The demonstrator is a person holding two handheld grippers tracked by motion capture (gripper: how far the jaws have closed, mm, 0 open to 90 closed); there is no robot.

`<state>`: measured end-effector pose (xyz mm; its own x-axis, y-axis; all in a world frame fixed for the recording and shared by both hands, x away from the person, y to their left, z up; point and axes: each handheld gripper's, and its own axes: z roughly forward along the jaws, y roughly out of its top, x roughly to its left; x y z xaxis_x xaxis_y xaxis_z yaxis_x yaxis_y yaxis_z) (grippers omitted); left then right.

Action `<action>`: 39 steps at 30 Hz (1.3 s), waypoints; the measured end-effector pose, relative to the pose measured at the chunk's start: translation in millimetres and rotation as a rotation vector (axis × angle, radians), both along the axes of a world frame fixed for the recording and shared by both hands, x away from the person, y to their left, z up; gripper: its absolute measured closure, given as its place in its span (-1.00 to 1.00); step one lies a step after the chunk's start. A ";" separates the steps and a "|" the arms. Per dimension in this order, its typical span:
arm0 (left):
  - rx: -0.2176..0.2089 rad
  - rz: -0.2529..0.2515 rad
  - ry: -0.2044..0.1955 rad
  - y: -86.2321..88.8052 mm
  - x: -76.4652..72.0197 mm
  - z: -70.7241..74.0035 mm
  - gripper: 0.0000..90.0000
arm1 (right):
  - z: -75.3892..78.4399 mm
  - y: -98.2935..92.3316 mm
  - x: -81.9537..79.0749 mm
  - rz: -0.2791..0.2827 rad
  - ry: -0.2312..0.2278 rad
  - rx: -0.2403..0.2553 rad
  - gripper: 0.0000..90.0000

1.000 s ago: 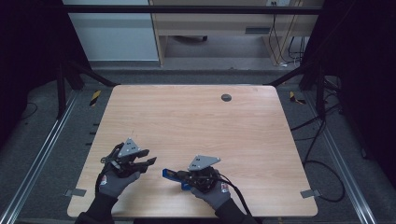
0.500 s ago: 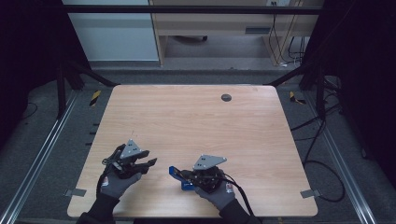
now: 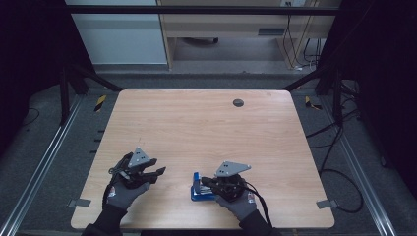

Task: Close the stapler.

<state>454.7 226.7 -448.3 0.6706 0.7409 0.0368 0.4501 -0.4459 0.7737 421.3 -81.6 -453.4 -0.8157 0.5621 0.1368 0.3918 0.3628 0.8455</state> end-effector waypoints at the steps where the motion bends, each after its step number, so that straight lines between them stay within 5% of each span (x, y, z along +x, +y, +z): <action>1: 0.001 0.003 -0.002 0.3 -0.3 -0.1 0.13 | -0.3 0.3 -0.5 0.002 -0.002 -0.004 1.00; 10: -0.003 0.018 0.012 1.6 -3.7 -3.3 0.08 | -3.8 -8.4 -0.2 -0.017 0.001 -0.010 1.00; 14: 0.008 0.027 -0.012 1.6 -5.3 -3.4 0.10 | -1.0 -13.9 0.4 -0.034 -0.002 0.005 1.00; 26: -0.031 0.054 -0.016 8.7 -7.6 -4.1 0.12 | 25.3 -20.1 0.2 -0.050 -0.051 0.083 1.00; 39: -0.009 0.092 -0.011 13.6 -11.4 -12.7 0.09 | 52.7 -5.3 -2.4 -0.026 -0.101 0.102 1.00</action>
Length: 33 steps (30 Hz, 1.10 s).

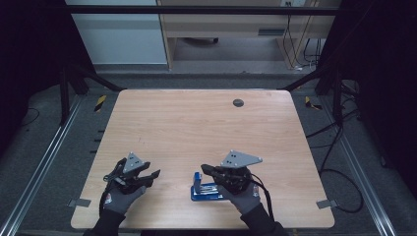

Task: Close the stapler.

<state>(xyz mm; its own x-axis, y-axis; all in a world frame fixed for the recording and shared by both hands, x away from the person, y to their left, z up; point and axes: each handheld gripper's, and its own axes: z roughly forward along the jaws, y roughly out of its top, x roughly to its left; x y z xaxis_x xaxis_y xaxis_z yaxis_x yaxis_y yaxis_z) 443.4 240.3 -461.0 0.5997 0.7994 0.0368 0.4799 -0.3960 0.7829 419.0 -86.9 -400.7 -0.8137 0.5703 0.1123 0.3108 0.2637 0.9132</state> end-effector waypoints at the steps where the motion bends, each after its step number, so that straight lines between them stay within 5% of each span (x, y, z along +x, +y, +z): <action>1: -0.001 0.001 -0.002 0.0 -0.2 0.0 0.09 | 1.3 1.9 -0.4 0.006 0.000 -0.001 1.00; 16: 0.010 0.011 -0.011 2.2 -1.4 0.2 0.09 | 5.7 29.7 -5.5 0.071 -0.008 -0.055 1.00; 33: 0.013 0.008 -0.011 1.5 -1.6 0.0 0.09 | -6.1 14.6 -6.2 0.036 0.014 -0.088 1.00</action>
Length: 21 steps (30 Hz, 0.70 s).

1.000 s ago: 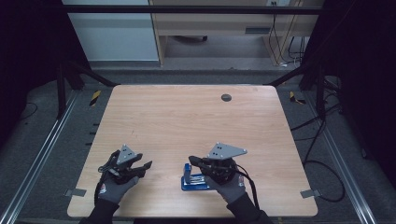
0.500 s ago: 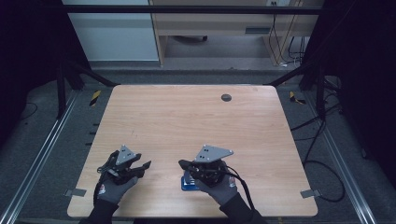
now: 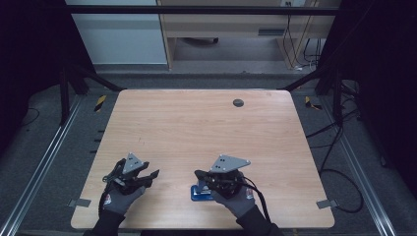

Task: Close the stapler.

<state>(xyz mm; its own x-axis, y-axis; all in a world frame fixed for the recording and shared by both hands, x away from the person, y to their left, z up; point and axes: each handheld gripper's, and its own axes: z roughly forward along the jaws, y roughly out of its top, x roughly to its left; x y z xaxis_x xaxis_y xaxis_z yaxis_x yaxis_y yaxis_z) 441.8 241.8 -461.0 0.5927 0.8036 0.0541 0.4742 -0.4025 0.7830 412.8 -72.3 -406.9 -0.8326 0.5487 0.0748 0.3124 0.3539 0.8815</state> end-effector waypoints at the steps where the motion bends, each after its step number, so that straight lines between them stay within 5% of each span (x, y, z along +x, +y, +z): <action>1: 0.001 0.000 -0.001 -0.1 -0.1 0.1 0.09 | -1.5 -2.4 0.1 -0.003 0.002 -0.001 1.00; 21: 0.001 0.002 0.000 -1.7 0.1 -0.6 0.08 | -20.0 -48.4 2.3 -0.085 0.053 -0.036 1.00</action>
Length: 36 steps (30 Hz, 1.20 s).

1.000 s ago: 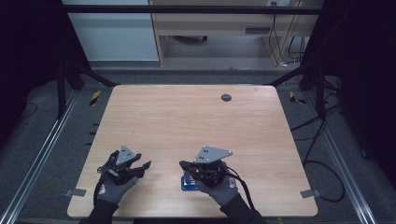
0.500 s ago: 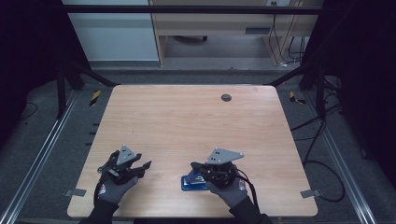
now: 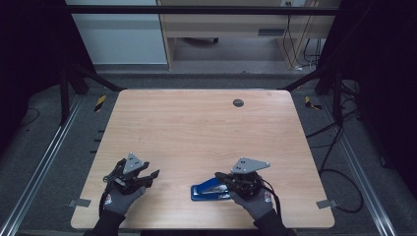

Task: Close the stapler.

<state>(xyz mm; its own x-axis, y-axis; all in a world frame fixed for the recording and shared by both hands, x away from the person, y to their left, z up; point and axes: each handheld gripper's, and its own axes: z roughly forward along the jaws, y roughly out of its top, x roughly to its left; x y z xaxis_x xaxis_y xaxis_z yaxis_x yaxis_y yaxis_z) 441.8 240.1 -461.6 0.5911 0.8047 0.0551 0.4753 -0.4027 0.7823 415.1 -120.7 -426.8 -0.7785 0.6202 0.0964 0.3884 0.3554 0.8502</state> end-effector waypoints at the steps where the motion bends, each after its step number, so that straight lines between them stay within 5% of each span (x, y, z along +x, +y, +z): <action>1: 0.002 -0.003 0.000 0.1 -0.1 0.2 0.08 | -0.7 -1.6 -0.2 -0.005 0.005 -0.001 1.00; 12: 0.003 -0.006 0.001 -1.2 -0.4 -0.4 0.07 | -12.7 -19.9 -3.4 -0.032 0.037 0.015 1.00; 23: 0.015 -0.016 0.005 -2.7 -0.8 -2.5 0.07 | -25.7 -22.3 -2.4 -0.048 0.066 -0.035 1.00; 36: 0.022 -0.021 0.009 -4.3 -1.1 -3.6 0.07 | -31.1 -23.5 -1.2 -0.056 0.081 -0.034 1.00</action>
<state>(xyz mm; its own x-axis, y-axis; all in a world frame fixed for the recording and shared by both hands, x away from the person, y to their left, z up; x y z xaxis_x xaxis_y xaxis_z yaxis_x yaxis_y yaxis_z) 440.7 235.8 -465.2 0.6081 0.7910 0.0670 0.4735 -0.4292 0.7692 413.9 -144.2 -458.0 -0.7330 0.6666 0.1359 0.4753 0.3589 0.8033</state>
